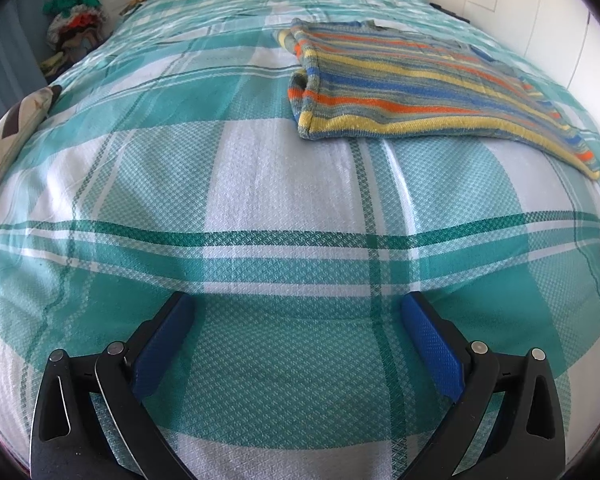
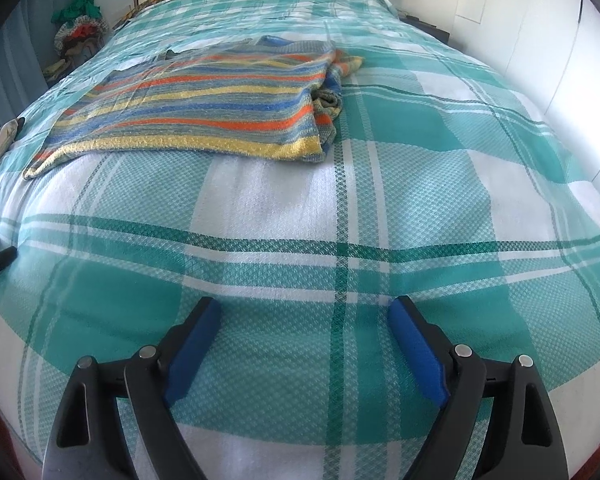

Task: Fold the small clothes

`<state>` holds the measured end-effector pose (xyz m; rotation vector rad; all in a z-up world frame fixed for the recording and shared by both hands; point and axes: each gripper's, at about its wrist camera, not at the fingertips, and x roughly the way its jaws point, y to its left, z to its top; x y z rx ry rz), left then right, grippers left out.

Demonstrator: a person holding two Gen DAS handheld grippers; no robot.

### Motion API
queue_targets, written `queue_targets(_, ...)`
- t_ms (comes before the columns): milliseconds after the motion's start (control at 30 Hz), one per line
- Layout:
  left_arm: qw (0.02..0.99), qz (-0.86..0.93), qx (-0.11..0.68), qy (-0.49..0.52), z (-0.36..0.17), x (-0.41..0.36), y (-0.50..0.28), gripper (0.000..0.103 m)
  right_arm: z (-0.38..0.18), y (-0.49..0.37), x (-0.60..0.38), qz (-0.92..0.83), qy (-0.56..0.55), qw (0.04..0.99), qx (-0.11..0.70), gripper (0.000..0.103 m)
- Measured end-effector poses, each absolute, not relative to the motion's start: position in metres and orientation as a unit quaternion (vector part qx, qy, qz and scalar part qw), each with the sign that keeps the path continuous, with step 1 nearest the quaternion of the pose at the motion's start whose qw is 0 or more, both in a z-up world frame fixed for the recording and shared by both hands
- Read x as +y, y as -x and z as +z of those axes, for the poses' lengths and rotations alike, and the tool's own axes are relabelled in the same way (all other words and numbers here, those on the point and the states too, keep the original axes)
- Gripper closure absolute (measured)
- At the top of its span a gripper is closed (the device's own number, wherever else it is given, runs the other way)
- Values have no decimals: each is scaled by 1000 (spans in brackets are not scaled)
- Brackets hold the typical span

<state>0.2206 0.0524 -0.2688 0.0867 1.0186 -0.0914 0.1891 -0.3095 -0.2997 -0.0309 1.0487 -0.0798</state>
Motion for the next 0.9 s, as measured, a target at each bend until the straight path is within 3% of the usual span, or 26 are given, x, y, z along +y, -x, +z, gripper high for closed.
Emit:
queue_targets(233,870,-36,490,-47,-262,51,-217,1,-299,-190,-308,-47,13,862,504,15)
queue_targets(400,875,-35,472,-101,-226,19,-189,2,-281,-191,-323,-31,-25,844,534,16)
queue_targets(600,873,-238,404,-132,-187,-102,-196,3,-245,-191,-386,-40,-167,875,453,19)
queue_targets(700,855,-307,384,-166,-194,-179,-226,3,-234,-229,-414,-11,-169,876,451,20)
queue_targets(833,841,-329,385,-192,-216,-257,-262,3,-233,-290,-448,44,-202,861,464,31)
queue_targets(900,838,-320,397,-197,-232,-284,-281,13,-237,-326,-457,70,-212,847,483,35)
